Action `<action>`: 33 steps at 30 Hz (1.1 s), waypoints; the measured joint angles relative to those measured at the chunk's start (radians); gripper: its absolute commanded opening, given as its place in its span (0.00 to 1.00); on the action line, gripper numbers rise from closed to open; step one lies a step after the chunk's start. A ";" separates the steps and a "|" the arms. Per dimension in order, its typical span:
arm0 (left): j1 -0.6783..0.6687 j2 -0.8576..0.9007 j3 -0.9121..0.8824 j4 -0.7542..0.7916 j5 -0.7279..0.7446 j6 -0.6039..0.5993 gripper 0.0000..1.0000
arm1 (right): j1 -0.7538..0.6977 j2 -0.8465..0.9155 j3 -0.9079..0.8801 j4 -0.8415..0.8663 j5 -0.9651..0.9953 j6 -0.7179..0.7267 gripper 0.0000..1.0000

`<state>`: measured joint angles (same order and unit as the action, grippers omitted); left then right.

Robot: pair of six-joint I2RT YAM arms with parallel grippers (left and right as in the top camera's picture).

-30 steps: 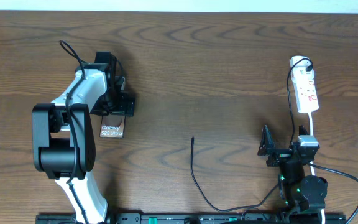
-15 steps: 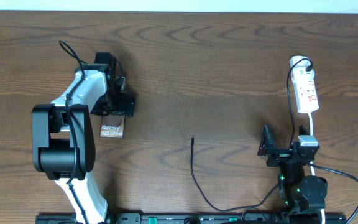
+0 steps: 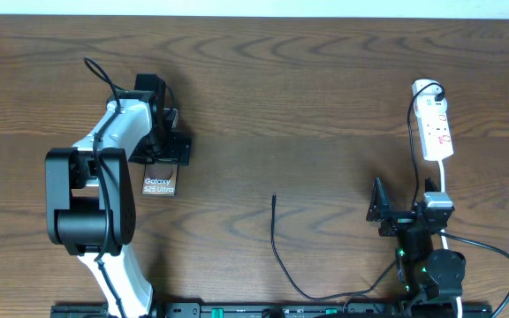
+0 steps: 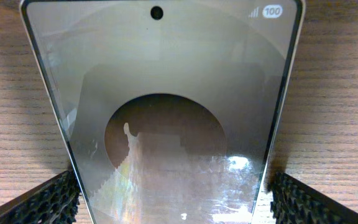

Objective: Plug charger to phone and switch on socket
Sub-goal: 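Lower the left gripper and close it on the phone's sides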

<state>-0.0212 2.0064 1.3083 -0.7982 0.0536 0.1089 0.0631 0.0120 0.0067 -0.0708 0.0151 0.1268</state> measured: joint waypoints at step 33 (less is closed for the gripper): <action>0.000 0.000 0.000 -0.047 -0.002 0.000 0.93 | 0.000 0.000 0.000 0.000 0.000 0.000 0.99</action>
<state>-0.0212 2.0064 1.3083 -0.8448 0.0521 0.1089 0.0635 0.0124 0.0067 -0.0704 0.0151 0.1268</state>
